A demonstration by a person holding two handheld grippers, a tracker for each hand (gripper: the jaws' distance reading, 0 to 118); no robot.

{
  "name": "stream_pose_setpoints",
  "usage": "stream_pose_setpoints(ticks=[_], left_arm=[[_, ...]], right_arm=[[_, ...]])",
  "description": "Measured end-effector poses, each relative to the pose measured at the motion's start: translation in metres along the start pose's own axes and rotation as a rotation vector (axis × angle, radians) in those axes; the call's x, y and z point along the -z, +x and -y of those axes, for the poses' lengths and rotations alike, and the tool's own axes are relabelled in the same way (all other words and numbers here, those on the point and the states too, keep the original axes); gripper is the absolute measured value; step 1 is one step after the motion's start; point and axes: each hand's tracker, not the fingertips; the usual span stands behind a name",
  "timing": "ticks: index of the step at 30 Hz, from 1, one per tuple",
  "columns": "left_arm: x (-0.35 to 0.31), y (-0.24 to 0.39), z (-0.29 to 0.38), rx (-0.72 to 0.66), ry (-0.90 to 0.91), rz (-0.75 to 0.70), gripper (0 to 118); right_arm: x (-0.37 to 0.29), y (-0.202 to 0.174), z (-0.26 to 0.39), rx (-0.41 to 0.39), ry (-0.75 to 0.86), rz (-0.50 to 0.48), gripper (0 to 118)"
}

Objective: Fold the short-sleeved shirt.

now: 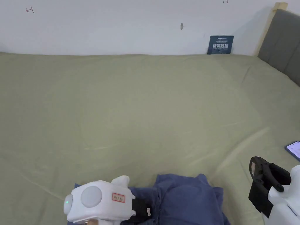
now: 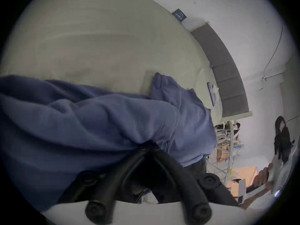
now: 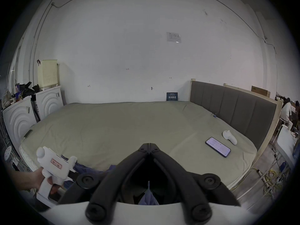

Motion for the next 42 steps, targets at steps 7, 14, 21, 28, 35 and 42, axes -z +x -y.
stream_pose_setpoints(ticks=[7, 14, 21, 28, 35, 42], left_arm=[[-0.137, -0.017, 0.013, 0.051, 0.199, -0.026, 0], [-0.172, -0.106, 0.017, -0.039, 0.193, -0.121, 1], [-0.119, -0.143, 0.002, -0.114, 0.102, 0.104, 113], [-0.094, -0.132, -0.005, -0.16, 0.09, 0.266, 109], [-0.101, -0.131, -0.01, -0.125, 0.102, 0.156, 11], [-0.2, -0.137, 0.017, -0.153, 0.268, 0.013, 11]], right_arm=[[0.007, -0.017, -0.003, -0.014, 0.001, -0.031, 0], [0.017, -0.045, -0.004, -0.044, -0.008, -0.092, 0], [0.014, -0.056, -0.003, -0.065, -0.023, -0.109, 0], [0.013, -0.051, -0.004, -0.077, -0.031, -0.087, 0], [0.007, -0.043, -0.008, -0.077, -0.018, -0.075, 0], [0.006, -0.04, -0.015, -0.081, 0.009, -0.092, 0]])
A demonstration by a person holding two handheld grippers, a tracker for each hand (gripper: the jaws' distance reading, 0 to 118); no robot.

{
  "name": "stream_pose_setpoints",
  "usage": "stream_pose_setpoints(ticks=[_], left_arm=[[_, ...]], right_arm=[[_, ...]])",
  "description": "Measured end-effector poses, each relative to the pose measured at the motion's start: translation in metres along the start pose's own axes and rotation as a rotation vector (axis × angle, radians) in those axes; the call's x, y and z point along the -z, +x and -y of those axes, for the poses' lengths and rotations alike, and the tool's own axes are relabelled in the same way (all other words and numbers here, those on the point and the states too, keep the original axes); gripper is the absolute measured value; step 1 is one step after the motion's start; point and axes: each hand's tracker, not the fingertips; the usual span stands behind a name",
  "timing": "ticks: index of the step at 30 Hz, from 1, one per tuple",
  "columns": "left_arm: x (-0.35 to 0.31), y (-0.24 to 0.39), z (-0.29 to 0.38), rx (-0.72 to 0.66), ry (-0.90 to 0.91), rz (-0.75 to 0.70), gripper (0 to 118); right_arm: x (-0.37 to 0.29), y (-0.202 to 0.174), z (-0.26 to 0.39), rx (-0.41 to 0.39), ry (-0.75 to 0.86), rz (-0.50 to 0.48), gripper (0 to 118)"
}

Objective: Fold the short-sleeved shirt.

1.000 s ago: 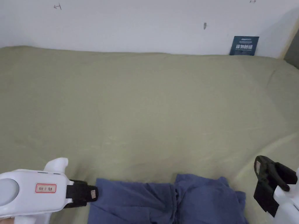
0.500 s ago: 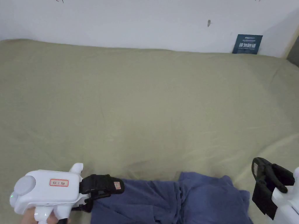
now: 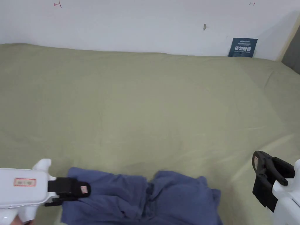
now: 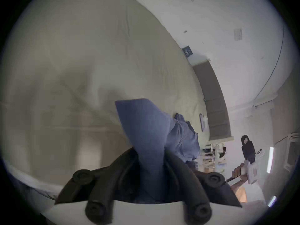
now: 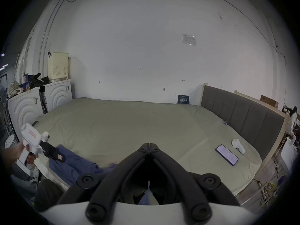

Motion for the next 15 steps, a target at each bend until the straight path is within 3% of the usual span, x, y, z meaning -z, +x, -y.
stream_pose_setpoints(ticks=[7, 15], left_arm=[[-0.079, 0.033, -0.004, 0.11, 0.114, -0.223, 11], [-0.024, 0.144, 0.014, 0.312, 0.049, -0.403, 11]], right_arm=[[0.003, -0.004, -0.005, -0.009, 0.025, -0.037, 0], [-0.008, 0.0, -0.001, 0.013, 0.031, -0.043, 0]])
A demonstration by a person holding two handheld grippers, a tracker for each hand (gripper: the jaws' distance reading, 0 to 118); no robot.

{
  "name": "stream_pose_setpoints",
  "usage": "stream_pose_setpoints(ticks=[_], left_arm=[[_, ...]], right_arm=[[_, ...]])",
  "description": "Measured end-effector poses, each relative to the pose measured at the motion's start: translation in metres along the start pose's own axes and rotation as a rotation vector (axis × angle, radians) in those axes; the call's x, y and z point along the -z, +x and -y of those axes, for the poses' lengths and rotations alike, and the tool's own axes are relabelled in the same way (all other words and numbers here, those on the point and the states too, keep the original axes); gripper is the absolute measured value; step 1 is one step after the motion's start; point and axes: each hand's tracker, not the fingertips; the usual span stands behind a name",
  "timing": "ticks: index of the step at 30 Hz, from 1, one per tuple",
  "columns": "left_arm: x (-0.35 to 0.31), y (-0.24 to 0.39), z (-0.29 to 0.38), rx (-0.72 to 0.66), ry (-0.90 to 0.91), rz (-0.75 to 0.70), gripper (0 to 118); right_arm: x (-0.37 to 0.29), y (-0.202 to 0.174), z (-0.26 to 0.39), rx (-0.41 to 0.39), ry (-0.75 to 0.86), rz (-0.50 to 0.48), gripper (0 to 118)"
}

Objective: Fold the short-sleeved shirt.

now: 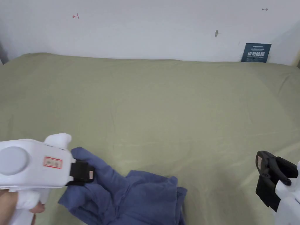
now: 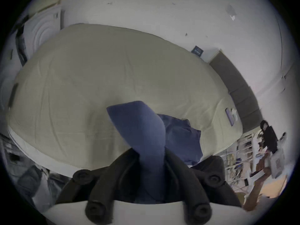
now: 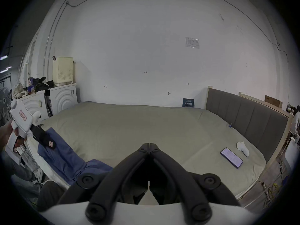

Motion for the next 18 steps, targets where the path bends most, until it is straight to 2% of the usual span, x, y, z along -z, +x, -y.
stream_pose_setpoints(ticks=[3, 8, 9, 10, 11, 12, 15, 18], left_arm=[[0.019, 0.047, 0.002, 0.127, -0.015, -0.07, 11], [0.06, 0.109, 0.018, 0.185, -0.058, -0.046, 12], [0.07, 0.118, 0.022, 0.195, -0.057, -0.045, 24], [0.08, 0.124, 0.026, 0.202, -0.048, -0.021, 50], [0.095, 0.138, 0.031, 0.22, -0.051, 0.008, 87], [0.107, 0.144, 0.034, 0.229, -0.07, 0.014, 114], [0.114, 0.152, 0.034, 0.202, -0.063, 0.068, 113], [0.094, 0.133, 0.029, 0.118, -0.021, 0.153, 110]], right_arm=[[-0.003, 0.007, 0.003, 0.01, -0.003, 0.01, 0], [-0.008, 0.019, 0.008, 0.034, -0.009, 0.032, 0], [-0.009, 0.021, 0.009, 0.04, -0.01, 0.038, 0], [-0.009, 0.024, 0.009, 0.044, -0.013, 0.041, 0], [-0.009, 0.027, 0.01, 0.049, -0.017, 0.047, 0], [-0.01, 0.03, 0.011, 0.053, -0.02, 0.055, 0], [-0.012, 0.037, 0.014, 0.062, -0.028, 0.076, 0], [-0.014, 0.043, 0.016, 0.068, -0.035, 0.089, 0]])
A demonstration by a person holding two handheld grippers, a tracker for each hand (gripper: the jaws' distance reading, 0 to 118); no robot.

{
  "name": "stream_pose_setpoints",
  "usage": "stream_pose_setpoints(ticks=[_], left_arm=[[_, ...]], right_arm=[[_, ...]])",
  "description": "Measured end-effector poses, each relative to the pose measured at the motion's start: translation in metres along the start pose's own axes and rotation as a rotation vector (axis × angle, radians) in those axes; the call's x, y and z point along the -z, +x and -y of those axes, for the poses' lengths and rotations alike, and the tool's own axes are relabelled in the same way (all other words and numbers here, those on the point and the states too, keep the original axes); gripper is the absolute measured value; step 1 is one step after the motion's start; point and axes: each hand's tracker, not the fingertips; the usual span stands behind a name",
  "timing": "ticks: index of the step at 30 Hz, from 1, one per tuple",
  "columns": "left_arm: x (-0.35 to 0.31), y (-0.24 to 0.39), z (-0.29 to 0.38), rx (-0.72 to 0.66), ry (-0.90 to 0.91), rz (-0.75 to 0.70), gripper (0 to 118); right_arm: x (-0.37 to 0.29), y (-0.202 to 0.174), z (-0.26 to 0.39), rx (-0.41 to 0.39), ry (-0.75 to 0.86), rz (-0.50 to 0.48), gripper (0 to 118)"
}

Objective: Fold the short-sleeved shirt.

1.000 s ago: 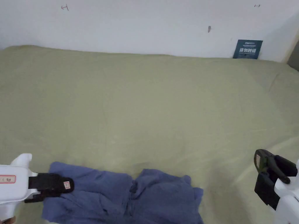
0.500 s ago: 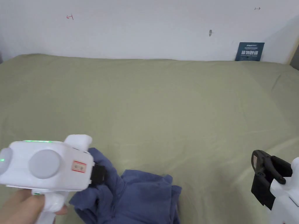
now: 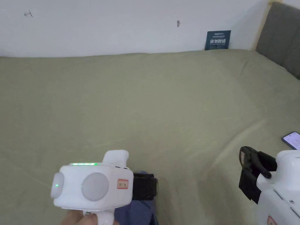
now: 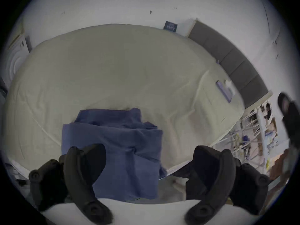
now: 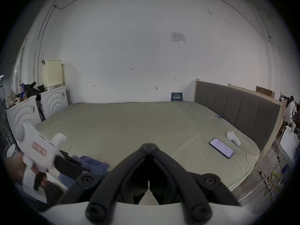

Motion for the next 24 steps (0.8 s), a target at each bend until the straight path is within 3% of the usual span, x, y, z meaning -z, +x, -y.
stream_pose_setpoints(ticks=[2, 3, 4, 5, 10, 12, 17, 19, 24], left_arm=[[-0.028, -0.013, -0.001, -0.037, 0.066, 0.098, 104], [-0.037, -0.022, 0.001, -0.049, 0.091, 0.131, 74], [-0.041, -0.027, 0.003, -0.044, 0.078, 0.113, 23], [-0.045, -0.035, 0.004, -0.031, 0.08, 0.115, 0], [-0.003, -0.066, 0.022, -0.146, -0.038, 0.239, 0], [0.028, -0.065, 0.034, -0.149, -0.109, 0.327, 0], [0.106, -0.054, 0.059, -0.115, -0.189, 0.336, 0], [0.116, -0.059, 0.059, -0.189, -0.191, 0.459, 0], [0.085, -0.056, 0.044, -0.138, -0.151, 0.403, 0]], right_arm=[[0.002, 0.002, 0.003, 0.006, -0.007, 0.009, 0], [0.004, 0.002, 0.004, 0.013, -0.013, 0.01, 0], [0.006, 0.002, 0.005, 0.018, -0.018, 0.007, 0], [0.007, 0.001, 0.006, 0.025, -0.026, 0.004, 0], [0.012, -0.01, 0.011, 0.032, -0.054, -0.017, 0], [0.012, -0.014, 0.012, 0.03, -0.067, -0.032, 0], [0.019, -0.02, 0.02, 0.035, -0.13, -0.061, 0], [0.022, -0.022, 0.025, 0.044, -0.168, -0.085, 0], [0.039, -0.038, 0.041, 0.033, -0.282, -0.193, 0]])
